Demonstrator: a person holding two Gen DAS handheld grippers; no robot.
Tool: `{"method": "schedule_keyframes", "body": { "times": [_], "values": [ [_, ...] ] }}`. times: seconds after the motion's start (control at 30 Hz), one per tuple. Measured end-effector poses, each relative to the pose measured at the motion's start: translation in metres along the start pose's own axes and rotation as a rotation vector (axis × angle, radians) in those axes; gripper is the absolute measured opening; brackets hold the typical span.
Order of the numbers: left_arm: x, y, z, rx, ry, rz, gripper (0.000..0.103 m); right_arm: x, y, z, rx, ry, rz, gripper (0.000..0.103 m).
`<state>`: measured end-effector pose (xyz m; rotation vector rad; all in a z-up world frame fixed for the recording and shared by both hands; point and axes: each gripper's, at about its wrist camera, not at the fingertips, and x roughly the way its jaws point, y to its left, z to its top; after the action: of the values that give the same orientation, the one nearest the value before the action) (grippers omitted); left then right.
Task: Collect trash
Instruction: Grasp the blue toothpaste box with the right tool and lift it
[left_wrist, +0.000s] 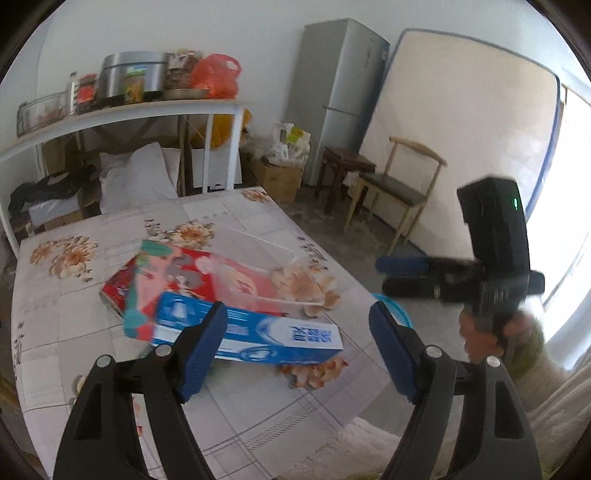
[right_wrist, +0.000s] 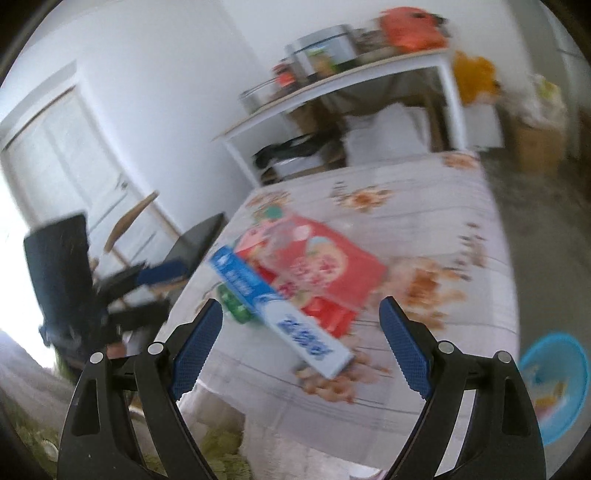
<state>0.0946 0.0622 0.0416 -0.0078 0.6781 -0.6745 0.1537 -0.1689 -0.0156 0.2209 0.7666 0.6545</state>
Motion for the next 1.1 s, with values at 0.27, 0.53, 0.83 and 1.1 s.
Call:
{"method": "schedule_keyframes", "body": {
  "times": [0.27,0.53,0.83,1.1],
  "values": [
    [-0.017,0.051,-0.004,-0.142,-0.049,0.029,0.077,0.058,0.046,0.014,-0.222,0.128,-0.012,0.078],
    [-0.025,0.079,-0.009,-0.194,-0.076,0.053,0.074,0.097,0.073,0.006,-0.378,0.198,-0.107,0.065],
    [-0.024,0.094,-0.019,-0.227,-0.059,0.045,0.062,0.110,0.068,0.002,-0.387,0.235,-0.178,0.055],
    [-0.028,0.099,-0.021,-0.258,-0.064,0.012,0.056,0.115,0.070,-0.003,-0.418,0.235,-0.200,0.041]
  ]
}}
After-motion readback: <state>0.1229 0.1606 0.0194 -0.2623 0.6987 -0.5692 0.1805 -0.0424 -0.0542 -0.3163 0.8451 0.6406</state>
